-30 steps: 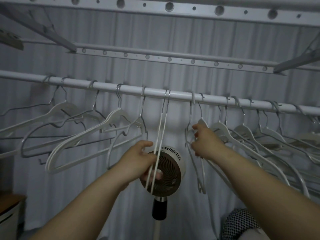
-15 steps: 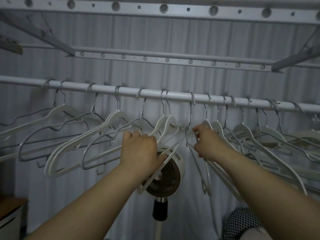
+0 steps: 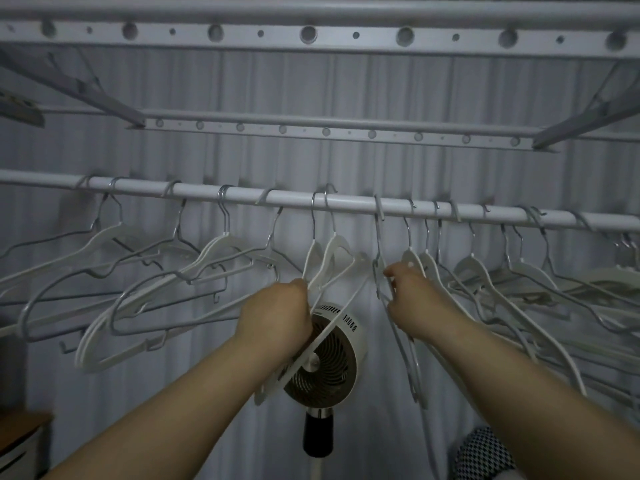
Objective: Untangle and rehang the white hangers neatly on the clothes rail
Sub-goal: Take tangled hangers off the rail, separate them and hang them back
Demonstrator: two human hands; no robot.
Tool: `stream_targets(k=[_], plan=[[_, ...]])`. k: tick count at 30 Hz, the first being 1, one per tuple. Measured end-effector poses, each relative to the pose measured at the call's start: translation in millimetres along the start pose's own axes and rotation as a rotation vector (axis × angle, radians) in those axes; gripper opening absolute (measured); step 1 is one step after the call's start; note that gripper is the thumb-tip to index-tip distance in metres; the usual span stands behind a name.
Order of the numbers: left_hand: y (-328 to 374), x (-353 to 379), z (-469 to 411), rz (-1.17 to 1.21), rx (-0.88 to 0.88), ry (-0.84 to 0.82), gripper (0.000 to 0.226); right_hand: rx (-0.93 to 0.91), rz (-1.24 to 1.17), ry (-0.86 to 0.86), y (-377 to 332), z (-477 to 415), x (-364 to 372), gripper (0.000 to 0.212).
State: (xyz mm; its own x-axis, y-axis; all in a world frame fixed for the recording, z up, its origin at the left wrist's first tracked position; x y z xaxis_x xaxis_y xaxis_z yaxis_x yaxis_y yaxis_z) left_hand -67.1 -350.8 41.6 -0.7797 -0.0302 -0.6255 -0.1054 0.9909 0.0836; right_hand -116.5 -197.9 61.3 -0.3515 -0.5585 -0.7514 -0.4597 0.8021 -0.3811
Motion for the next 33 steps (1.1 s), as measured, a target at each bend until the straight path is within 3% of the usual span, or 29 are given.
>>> stream_targets(k=[6, 12, 16, 20, 26, 30, 33], plan=[[-5, -27, 11, 0.071, -0.039, 0.181, 0.030, -0.041, 0.002, -0.024, 2, 1, 3, 0.048], [-32, -62, 52, 0.178, -0.014, 0.375, 0.039, -0.131, -0.040, -0.039, 3, 15, 3, 0.056], [-41, -82, 83, 0.057, -0.006, 0.356, 0.038, -0.225, -0.093, 0.044, -2, 26, 0, 0.059], [-58, -105, 104, 0.008, -0.165, 0.312, 0.018, -0.289, -0.099, 0.160, -17, 43, -12, 0.063], [-78, -132, 132, 0.008, -0.157, 0.308, 0.018, -0.409, 0.128, 0.187, -40, 72, -22, 0.059], [-98, -157, 155, 0.057, -0.097, 0.195, 0.038, -0.373, -0.029, 0.244, -66, 92, -31, 0.061], [-122, -176, 173, 0.185, -0.102, 0.066, 0.032, -0.411, -0.123, 0.219, -95, 113, -29, 0.063]])
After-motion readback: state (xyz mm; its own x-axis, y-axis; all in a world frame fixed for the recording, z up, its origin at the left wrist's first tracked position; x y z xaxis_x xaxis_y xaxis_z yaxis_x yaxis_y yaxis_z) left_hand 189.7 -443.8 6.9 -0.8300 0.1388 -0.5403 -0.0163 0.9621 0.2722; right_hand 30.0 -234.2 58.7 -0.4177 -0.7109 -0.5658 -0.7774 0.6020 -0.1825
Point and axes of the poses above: each hand's wrist, its own z-axis away from the middle knuckle, its own x-axis out of the palm, y = z × x, the point moved 5 cm from there along -z, towards the middle knuckle, and after that the axes turned 8 degrees about y, right-handed, at the moved point
